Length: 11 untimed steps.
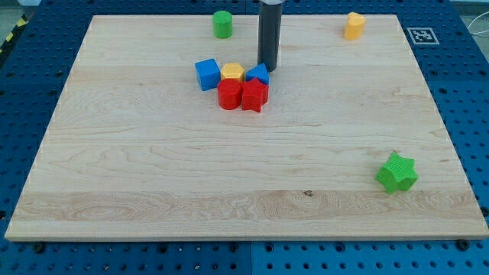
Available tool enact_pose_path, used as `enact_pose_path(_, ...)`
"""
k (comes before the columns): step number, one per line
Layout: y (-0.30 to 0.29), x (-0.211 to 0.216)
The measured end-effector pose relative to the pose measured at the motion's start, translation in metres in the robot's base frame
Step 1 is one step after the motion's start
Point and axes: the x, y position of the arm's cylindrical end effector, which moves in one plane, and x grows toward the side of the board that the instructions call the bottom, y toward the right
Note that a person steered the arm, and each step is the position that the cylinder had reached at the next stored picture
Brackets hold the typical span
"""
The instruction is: Point at the green circle
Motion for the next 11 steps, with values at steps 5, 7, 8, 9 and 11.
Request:
enact_pose_path(5,-0.106,-0.073)
enact_pose_path(7,-0.164,-0.112)
enact_pose_path(8,-0.182,-0.148)
enact_pose_path(9,-0.181,-0.149)
enact_pose_path(11,-0.127,-0.149)
